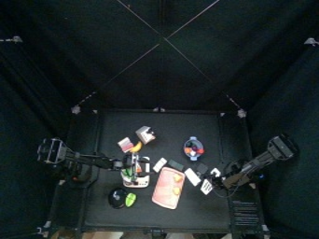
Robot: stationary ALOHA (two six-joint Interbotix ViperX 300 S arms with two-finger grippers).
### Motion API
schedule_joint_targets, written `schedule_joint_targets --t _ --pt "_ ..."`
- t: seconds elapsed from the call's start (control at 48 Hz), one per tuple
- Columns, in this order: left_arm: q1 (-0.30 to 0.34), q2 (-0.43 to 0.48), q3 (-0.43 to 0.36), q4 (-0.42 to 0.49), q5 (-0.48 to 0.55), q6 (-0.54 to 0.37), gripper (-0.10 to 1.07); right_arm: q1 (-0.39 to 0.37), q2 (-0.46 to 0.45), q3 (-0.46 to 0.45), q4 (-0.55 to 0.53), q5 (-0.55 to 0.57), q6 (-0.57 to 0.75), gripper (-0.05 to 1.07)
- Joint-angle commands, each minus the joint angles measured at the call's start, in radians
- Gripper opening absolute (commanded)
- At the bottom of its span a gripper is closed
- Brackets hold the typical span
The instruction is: Place corn bottom into pot
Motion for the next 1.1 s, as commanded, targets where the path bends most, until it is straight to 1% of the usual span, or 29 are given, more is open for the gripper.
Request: schedule_joint_targets --t 0.0,0.104,0.208,0.354,0.542,0.667,0.792,0.917,1.083 --pt "0.005 -0.018 0.0 -0.029 -0.008 0.0 0.87 -0.044 0.014 -0.048 -0.074 -0.041 0.0 0.79" --pt "0.009 -0.037 0.009 -0.074 0.011 -0.005 0.87 -0.078 0.052 -0.083 -0.138 -0.106 0.0 0.79" --pt "0.009 -0.063 0.012 -0.12 0.066 -0.005 0.87 -0.097 0.114 -0.121 -0.189 -0.166 -0.002 0.79" --pt "0.021 -0.098 0.008 -0.16 0.167 0.0 0.87 -0.104 0.207 -0.164 -0.236 -0.181 -0.003 0.79" --pt "0.066 -0.153 0.006 -0.107 0.305 0.002 0.87 -0.118 0.325 -0.232 -0.262 -0.181 -0.003 0.79" --pt "0.078 -0.178 0.015 -0.064 0.383 0.002 0.87 -0.135 0.385 -0.282 -0.267 -0.16 -0.005 0.79" --pt "0.077 -0.183 0.038 -0.032 0.393 0.002 0.87 -0.156 0.42 -0.307 -0.261 -0.118 -0.003 0.79" --pt "0.072 -0.187 0.055 -0.02 0.393 0.002 0.87 -0.179 0.445 -0.324 -0.245 -0.083 -0.002 0.79" --pt "0.067 -0.192 0.077 -0.018 0.39 0.002 0.87 -0.204 0.469 -0.344 -0.204 -0.081 -0.003 0.79"
